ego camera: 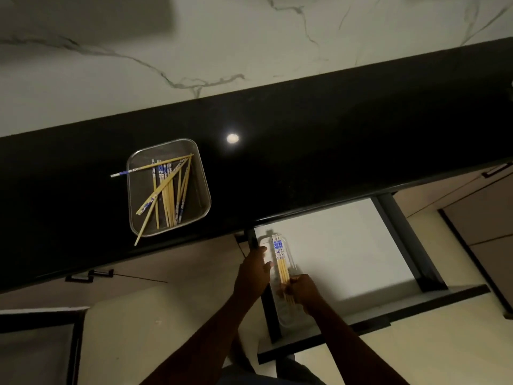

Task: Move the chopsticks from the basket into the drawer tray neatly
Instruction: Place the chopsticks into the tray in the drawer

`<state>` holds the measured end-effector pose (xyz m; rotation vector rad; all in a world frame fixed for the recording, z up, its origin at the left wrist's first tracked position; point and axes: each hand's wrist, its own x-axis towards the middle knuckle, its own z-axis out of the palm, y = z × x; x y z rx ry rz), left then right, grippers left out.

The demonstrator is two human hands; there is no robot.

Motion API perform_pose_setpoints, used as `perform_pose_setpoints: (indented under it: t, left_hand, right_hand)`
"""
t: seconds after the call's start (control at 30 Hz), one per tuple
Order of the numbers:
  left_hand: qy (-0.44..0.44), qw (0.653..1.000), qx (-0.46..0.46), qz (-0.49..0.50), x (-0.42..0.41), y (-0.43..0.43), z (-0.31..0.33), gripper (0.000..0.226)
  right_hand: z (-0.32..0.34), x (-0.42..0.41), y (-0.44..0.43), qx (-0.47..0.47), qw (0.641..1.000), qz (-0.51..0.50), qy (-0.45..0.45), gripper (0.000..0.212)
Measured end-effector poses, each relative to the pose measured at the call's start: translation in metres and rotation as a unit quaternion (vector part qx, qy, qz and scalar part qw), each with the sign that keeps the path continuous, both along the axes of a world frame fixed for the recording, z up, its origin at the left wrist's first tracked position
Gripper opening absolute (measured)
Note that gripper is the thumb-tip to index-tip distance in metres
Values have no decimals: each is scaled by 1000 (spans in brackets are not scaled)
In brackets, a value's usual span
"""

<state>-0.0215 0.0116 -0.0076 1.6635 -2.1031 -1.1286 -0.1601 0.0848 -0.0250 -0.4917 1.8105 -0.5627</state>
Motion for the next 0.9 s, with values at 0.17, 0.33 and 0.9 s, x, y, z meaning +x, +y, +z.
perform_pose_setpoints:
  t: [0.17,0.33,0.9]
  left_hand:
    - [-138,943,-158,-258,8,10,-21,50]
    - [-220,889,-156,-370,3,10,-26,50]
    - [-333,820,-122,-451,-2,0,-43,46]
  right_hand:
    - [-10,7,-3,52,987,121,93,22]
    - [-20,16,-5,45,976,169,127,35]
    - [-42,30,-1,44,990,97,89,35]
